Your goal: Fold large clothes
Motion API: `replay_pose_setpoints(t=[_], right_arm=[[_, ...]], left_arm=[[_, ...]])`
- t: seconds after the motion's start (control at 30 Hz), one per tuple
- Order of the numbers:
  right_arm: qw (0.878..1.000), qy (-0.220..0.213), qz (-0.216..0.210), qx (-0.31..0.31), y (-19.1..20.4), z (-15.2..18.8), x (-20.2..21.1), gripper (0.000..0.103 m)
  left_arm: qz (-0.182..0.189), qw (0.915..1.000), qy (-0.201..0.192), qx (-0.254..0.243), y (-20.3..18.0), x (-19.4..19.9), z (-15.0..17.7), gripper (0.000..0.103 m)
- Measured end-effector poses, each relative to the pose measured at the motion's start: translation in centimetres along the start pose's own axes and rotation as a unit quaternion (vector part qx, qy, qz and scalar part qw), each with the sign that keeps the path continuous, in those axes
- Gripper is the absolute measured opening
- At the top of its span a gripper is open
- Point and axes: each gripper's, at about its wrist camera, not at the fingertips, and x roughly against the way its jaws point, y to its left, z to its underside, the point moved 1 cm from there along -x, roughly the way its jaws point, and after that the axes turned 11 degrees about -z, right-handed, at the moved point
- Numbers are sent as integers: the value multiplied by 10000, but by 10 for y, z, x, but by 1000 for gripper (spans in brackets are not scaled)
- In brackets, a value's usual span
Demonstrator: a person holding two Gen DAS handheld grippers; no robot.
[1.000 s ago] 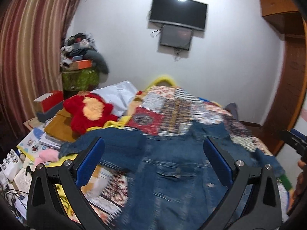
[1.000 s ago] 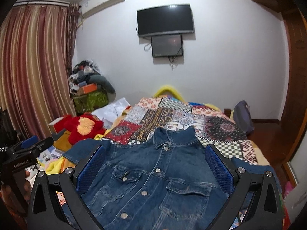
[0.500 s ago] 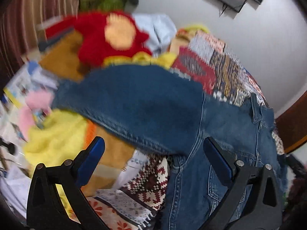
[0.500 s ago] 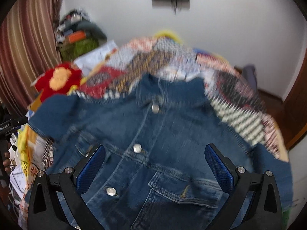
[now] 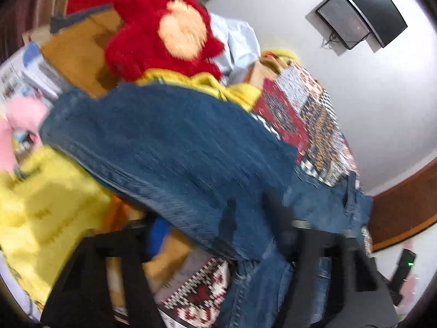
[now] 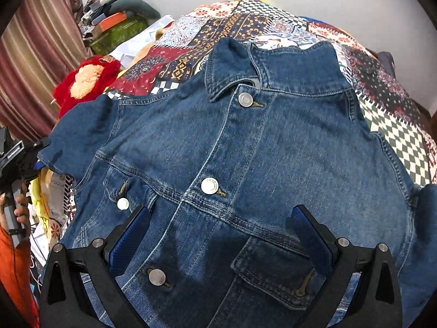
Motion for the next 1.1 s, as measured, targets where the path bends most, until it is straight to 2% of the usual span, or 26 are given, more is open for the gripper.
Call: replay_pose_setpoints(t=[0.03, 0.07, 0.17, 0.27, 0.37, 0.53, 0.6, 0.7, 0.8, 0.93, 0.97, 1.0, 1.07, 1.1], right_arm=[[10000, 0, -11, -35, -1, 0, 0, 103], [10000, -3, -31, -77, -2, 0, 1, 103], [9997, -43, -101, -220, -6, 0, 7, 103], [9994, -169, -134, -283, -8, -1, 20, 103], [9990, -316, -143, -291, -8, -4, 37, 103], [9982, -502, -139, -283, -11, -2, 66, 103], [9980, -529, -146, -307, -13, 0, 74, 103], [9977, -578, -126, -336, -18, 7, 87, 103], [9975, -621, -56, -343, -24, 13, 99, 103], [9969, -695, -23, -365, -34, 23, 117, 103], [9969, -699, -16, -357, -37, 24, 119, 103], [9969, -701, 0, -359, -39, 25, 121, 103], [9969, -685, 20, -390, -42, 27, 120, 103], [9969, -667, 13, -423, -44, 27, 118, 103]], left_arm=[[-274, 9996, -76, -83, -2, 2, -2, 20], [-462, 9986, -157, -224, -4, 4, -4, 19], [-623, 9961, -393, -490, -16, 17, -6, 11], [-830, 9874, -817, -1072, -46, 40, -7, 9], [-689, 9792, -1109, -1556, -85, 61, -4, 9], [-325, 9633, -1268, -2343, -147, 70, 19, 8], [-87, 9578, -1146, -2636, -170, 64, 35, 8], [24, 9512, -700, -3005, -204, 37, 64, 8], [143, 9538, 30, -3000, -217, 3, 90, 8], [328, 9599, 536, -2734, -210, -9, 105, 9], [363, 9615, 563, -2667, -206, -7, 109, 10], [358, 9634, 579, -2594, -201, -3, 106, 15], [331, 9686, 487, -2415, -188, 9, 97, 35], [299, 9731, 373, -2252, -177, 18, 88, 52]])
